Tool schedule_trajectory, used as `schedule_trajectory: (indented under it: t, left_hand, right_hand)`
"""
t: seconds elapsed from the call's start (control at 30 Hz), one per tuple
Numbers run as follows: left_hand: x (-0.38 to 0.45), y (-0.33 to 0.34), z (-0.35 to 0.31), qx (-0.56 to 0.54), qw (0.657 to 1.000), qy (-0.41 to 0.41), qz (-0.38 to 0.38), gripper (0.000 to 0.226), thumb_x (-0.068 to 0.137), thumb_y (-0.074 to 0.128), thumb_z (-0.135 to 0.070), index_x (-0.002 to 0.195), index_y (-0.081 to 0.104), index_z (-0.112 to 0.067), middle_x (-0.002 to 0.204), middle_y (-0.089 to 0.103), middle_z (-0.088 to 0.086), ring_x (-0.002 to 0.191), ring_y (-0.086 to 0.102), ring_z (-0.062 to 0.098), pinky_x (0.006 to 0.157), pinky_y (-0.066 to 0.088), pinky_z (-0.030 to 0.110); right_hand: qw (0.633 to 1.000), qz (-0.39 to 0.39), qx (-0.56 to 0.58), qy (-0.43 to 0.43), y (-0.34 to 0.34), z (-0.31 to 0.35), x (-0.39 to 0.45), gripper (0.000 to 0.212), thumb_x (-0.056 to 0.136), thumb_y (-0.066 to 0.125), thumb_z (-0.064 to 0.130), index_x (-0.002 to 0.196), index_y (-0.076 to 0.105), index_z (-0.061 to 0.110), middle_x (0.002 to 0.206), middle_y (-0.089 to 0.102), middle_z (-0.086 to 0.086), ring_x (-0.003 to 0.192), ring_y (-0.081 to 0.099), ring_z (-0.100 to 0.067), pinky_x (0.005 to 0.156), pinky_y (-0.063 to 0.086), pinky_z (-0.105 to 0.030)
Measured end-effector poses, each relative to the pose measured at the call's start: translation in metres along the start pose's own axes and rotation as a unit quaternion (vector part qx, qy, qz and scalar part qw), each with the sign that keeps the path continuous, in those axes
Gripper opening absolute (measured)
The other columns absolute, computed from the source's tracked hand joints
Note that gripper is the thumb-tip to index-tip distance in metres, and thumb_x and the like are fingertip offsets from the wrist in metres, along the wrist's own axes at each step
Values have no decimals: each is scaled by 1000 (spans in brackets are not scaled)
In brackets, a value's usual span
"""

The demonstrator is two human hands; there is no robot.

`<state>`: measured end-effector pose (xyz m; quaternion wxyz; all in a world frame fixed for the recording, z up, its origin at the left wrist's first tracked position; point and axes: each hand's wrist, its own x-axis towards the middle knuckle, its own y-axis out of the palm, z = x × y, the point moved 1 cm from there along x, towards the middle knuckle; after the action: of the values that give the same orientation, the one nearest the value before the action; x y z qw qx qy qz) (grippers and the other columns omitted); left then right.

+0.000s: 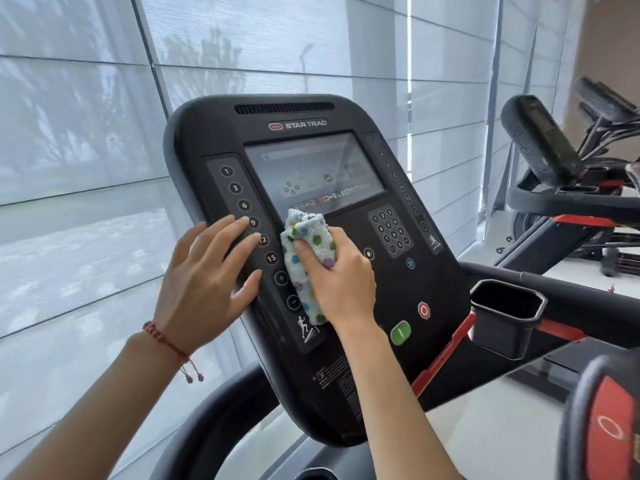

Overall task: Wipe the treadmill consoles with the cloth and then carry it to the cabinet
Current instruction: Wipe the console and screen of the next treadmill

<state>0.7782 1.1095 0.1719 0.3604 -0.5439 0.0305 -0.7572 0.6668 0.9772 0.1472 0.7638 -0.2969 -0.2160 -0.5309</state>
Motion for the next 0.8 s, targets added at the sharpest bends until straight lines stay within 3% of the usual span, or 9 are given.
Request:
schedule_trajectory:
  t: [0.17, 0.3, 0.53, 0.63, 0.8]
  left_hand:
    - [-34, -29, -6, 1, 999, -40, 31, 42, 89, 46, -31, 115, 62, -2, 126, 55, 18, 119, 48, 32, 101, 35, 50]
    - [-61, -58, -10, -7, 996, -87, 32, 44, 89, 45, -32, 116, 61, -2, 126, 55, 17, 119, 47, 30, 100, 35, 46]
    - [-109, -117, -15, -12, 987, -155, 51, 46, 89, 42, -36, 117, 61, -4, 126, 56, 15, 117, 49, 32, 96, 37, 45]
    - [-131, -146, -13, -10, 983, -174, 60, 47, 89, 42, -37, 117, 61, -5, 125, 57, 14, 116, 50, 32, 95, 37, 44]
    - [-178, -199, -10, -18, 977, -199, 73, 52, 92, 36, -43, 117, 61, -5, 124, 58, 14, 116, 50, 32, 94, 38, 44]
  right_hand:
    - [994, 17, 94, 52, -3, 14, -16, 31, 81, 58, 53, 81, 56, 23, 75, 65, 6, 75, 63, -14, 73, 54, -40]
    - [987, 32, 145, 65, 1, 34, -36, 34, 80, 60, 52, 84, 60, 17, 79, 67, 3, 79, 65, -17, 77, 54, -44]
    - [981, 64, 172, 61, -2, 81, -79, 35, 82, 61, 47, 88, 61, 13, 83, 67, 0, 80, 64, -17, 74, 54, -34]
    - [977, 86, 181, 69, 1, 106, -104, 34, 81, 62, 47, 89, 61, 14, 85, 68, -1, 83, 64, -19, 77, 54, -36]
    - [969, 99, 209, 91, 5, 150, -159, 34, 80, 62, 48, 85, 60, 14, 78, 65, 2, 80, 63, -18, 73, 52, -30]
